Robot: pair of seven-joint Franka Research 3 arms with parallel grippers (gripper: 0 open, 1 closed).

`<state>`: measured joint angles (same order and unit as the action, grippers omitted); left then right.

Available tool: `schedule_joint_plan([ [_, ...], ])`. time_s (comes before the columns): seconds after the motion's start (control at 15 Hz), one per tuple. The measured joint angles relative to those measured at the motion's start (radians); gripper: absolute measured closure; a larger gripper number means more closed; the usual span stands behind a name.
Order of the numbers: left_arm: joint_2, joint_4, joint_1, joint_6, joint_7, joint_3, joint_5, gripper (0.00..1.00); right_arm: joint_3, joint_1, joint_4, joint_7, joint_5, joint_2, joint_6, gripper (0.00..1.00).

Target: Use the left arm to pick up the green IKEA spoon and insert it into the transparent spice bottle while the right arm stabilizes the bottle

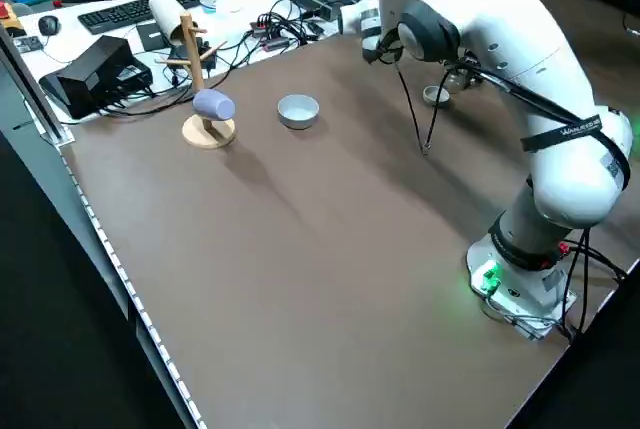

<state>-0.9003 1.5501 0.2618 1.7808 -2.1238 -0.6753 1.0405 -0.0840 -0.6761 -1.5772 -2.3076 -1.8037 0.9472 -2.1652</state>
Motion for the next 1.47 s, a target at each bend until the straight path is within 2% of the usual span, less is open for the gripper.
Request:
schedule_joint_plan([
  [1.0, -0.089, 0.006, -0.077, -0.018, -0.072, 0.001, 0.000, 0.75, 0.000, 0.000, 0.000, 0.000, 0.000, 0.000, 0.000, 0.00],
  [1.47, -0.139, 0.005, -0.109, 0.046, -0.131, 0.040, 0.000, 0.75, -0.001, 0.000, 0.000, 0.000, 0.000, 0.000, 0.000, 0.00],
])
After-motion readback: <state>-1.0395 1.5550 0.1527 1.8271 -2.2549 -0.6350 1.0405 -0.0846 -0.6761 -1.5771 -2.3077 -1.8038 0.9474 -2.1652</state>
